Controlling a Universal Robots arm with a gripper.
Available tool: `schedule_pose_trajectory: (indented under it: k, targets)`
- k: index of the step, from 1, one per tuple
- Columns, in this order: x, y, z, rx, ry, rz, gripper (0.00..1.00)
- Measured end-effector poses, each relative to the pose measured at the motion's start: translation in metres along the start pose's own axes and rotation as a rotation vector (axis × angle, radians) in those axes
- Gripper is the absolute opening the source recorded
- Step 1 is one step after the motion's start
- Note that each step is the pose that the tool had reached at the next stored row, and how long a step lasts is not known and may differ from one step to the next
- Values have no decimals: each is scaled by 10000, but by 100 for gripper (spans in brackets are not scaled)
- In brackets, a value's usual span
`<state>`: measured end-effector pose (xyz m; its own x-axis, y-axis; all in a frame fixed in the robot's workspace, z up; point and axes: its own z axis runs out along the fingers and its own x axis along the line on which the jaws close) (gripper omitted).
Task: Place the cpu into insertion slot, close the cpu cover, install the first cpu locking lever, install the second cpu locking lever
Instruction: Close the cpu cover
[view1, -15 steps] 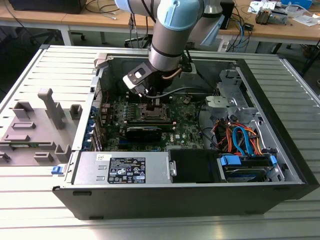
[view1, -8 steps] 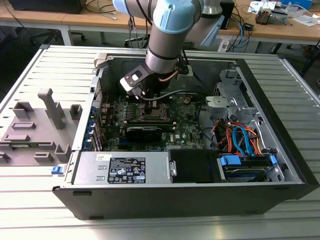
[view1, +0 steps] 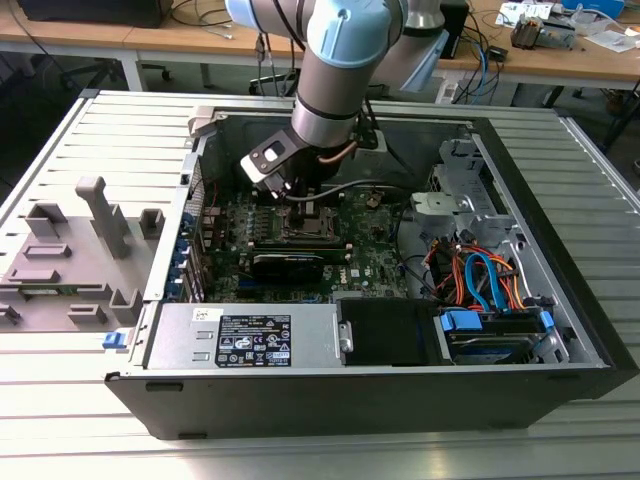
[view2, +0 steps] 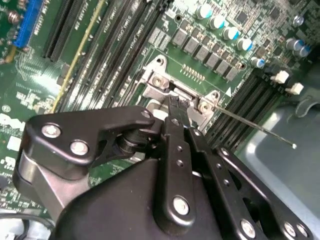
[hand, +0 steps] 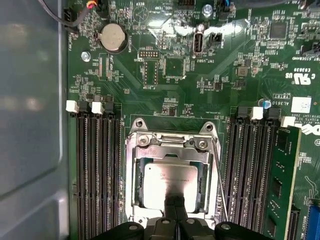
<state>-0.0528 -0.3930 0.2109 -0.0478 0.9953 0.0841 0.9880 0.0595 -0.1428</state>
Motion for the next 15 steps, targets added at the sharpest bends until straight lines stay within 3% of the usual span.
schedule_pose_trajectory:
  k: [4, 6, 7, 9, 15]
  targets:
    - [-4, 103, -29, 74, 7, 3, 11]
    - [-4, 138, -49, 104, 79, -136, 11]
    - [-1, 137, -100, 106, 126, -183, 11]
    - [8, 123, -205, 107, 148, -216, 11]
    - [8, 129, -208, 76, 145, -220, 11]
